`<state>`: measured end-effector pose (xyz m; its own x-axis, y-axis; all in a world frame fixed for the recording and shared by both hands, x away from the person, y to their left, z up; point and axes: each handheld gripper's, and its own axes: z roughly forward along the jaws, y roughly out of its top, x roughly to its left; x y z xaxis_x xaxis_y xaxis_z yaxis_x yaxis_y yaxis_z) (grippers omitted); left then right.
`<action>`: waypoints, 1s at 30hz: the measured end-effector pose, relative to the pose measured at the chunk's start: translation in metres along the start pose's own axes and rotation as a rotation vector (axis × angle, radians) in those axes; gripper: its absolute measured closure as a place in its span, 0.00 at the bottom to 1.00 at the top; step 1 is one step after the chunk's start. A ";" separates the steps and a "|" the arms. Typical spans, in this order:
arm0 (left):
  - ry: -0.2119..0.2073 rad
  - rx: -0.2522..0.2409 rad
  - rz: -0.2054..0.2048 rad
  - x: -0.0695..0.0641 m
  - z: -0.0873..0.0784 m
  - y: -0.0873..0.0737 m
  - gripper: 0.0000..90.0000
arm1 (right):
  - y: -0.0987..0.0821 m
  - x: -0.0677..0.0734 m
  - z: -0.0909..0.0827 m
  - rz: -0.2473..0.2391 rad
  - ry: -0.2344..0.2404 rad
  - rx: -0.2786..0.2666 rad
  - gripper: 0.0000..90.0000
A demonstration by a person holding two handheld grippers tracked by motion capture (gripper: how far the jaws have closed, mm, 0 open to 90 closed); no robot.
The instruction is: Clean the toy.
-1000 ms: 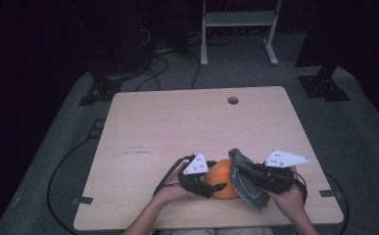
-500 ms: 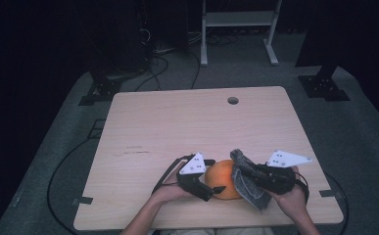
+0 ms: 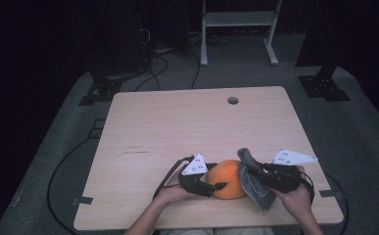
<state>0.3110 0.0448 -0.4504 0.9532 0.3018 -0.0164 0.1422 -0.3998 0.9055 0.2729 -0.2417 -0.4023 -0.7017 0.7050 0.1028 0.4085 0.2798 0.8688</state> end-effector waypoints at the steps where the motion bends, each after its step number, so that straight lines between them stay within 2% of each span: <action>1: 0.003 -0.003 -0.002 0.000 0.000 0.001 0.34 | -0.002 -0.004 -0.002 0.024 -0.011 0.004 0.83; 2: 0.010 -0.009 -0.006 -0.001 0.000 0.002 0.34 | -0.002 -0.005 -0.004 0.027 -0.016 0.001 0.83; 4: 0.036 -0.017 -0.009 -0.004 -0.002 0.009 0.35 | 0.003 -0.001 -0.010 0.019 -0.007 -0.043 0.83; 6: 0.071 -0.028 0.008 -0.008 -0.006 0.017 0.36 | 0.013 0.011 -0.014 -0.014 0.038 -0.095 0.83; 7: 0.086 -0.025 0.029 -0.010 -0.008 0.021 0.36 | 0.016 0.016 -0.014 -0.026 0.049 -0.104 0.83; 8: 0.080 -0.023 0.037 -0.013 -0.011 0.026 0.36 | 0.020 0.021 -0.013 -0.040 0.060 -0.107 0.83; 10: 0.076 -0.037 0.029 -0.015 -0.015 0.029 0.38 | 0.022 0.028 -0.005 -0.069 0.057 -0.090 0.83; 13: 0.091 -0.008 0.043 -0.014 -0.017 0.027 0.39 | 0.016 0.020 0.005 -0.042 0.064 -0.064 0.83; 16: 0.072 -0.010 0.000 -0.007 -0.016 0.022 0.39 | 0.003 0.007 0.012 0.007 0.084 -0.028 0.83; 18: 0.064 -0.008 0.001 -0.006 -0.016 0.022 0.38 | 0.001 0.000 0.011 0.023 0.063 -0.014 0.83; 19: 0.062 -0.008 0.001 -0.006 -0.016 0.022 0.34 | 0.000 -0.003 0.011 0.028 0.052 -0.005 0.83; 21: 0.059 -0.010 0.000 -0.004 -0.017 0.020 0.23 | -0.003 -0.007 0.011 0.044 0.070 0.000 0.83; 23: 0.052 0.001 -0.027 0.001 -0.015 0.018 0.11 | -0.004 -0.008 0.012 0.039 0.068 0.009 0.83; 25: 0.030 -0.004 -0.064 0.005 -0.013 0.013 0.08 | -0.004 -0.009 0.012 0.039 0.066 0.011 0.83; 28: 0.012 -0.004 -0.055 0.006 -0.014 0.011 0.11 | -0.005 -0.010 0.011 0.040 0.056 0.021 0.83; 29: 0.023 -0.012 -0.039 0.004 -0.014 0.010 0.18 | -0.005 -0.009 0.011 0.044 0.054 0.022 0.83; 30: 0.053 -0.004 -0.010 -0.001 -0.012 0.012 0.22 | -0.005 -0.009 0.011 0.049 0.052 0.023 0.83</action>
<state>0.3086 0.0503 -0.4347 0.9363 0.3511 -0.0034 0.1505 -0.3927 0.9073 0.2838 -0.2424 -0.4128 -0.7096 0.6838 0.1701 0.4556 0.2611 0.8510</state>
